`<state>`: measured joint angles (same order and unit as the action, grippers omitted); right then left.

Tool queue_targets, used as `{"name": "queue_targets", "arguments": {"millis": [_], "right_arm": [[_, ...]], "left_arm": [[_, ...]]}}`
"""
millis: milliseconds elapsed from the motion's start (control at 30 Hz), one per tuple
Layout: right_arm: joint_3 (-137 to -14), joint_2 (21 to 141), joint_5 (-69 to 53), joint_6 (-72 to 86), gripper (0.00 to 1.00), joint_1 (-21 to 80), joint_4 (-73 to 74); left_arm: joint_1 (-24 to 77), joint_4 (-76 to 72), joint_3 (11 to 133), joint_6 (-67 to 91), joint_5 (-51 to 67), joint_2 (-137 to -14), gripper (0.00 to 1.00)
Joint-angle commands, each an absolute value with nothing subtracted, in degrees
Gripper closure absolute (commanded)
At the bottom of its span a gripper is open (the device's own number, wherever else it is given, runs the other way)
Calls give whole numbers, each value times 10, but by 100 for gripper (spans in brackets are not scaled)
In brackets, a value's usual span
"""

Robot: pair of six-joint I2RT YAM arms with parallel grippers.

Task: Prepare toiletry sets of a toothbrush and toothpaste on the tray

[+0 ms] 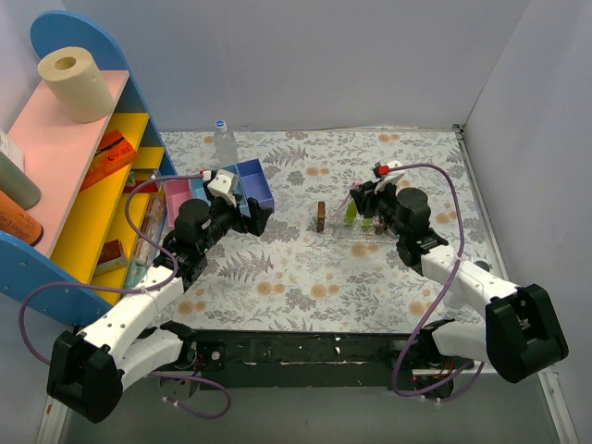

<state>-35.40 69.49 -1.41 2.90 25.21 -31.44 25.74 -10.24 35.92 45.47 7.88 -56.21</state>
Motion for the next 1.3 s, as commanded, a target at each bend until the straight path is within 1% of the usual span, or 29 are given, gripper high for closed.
{"name": "queue_targets", "arguments": {"millis": [0, 167, 233, 333, 367, 467, 633, 667, 733, 767, 867, 1100, 1167, 1267], "right_arm": [[-351, 696, -2, 25, 94, 254, -340], [-351, 692, -3, 25, 85, 254, -338], [-351, 689, -3, 25, 83, 254, -336], [-351, 688, -3, 24, 77, 254, -336], [-352, 687, -2, 25, 73, 254, -336], [-350, 686, -3, 24, 67, 254, -336], [-351, 684, 13, 25, 57, 254, -335], [-351, 683, 13, 25, 53, 254, -335], [-351, 681, 14, 25, 48, 254, -333], [-351, 680, 15, 25, 44, 254, -333], [-350, 677, 17, 24, 40, 254, -332], [-350, 671, 18, 22, 35, 254, -329], [-350, 668, 17, 22, 30, 254, -329], [-348, 663, 19, 22, 25, 254, -329]], "left_arm": [[262, -98, 367, 446, 70, -556, 2], [262, -98, 367, 446, 71, -556, 2], [262, -98, 367, 446, 71, -556, 2], [262, -98, 367, 446, 71, -555, 2], [263, -98, 368, 446, 71, -555, 2], [263, -98, 367, 446, 71, -555, 2], [263, -98, 367, 446, 70, -555, 2], [263, -98, 367, 446, 70, -555, 2], [264, -98, 367, 446, 70, -555, 2], [263, -98, 367, 446, 70, -555, 2], [264, -98, 368, 446, 71, -556, 2], [264, -98, 367, 446, 70, -556, 2], [264, -96, 367, 446, 70, -555, 2], [265, -97, 368, 446, 69, -555, 2]]}}
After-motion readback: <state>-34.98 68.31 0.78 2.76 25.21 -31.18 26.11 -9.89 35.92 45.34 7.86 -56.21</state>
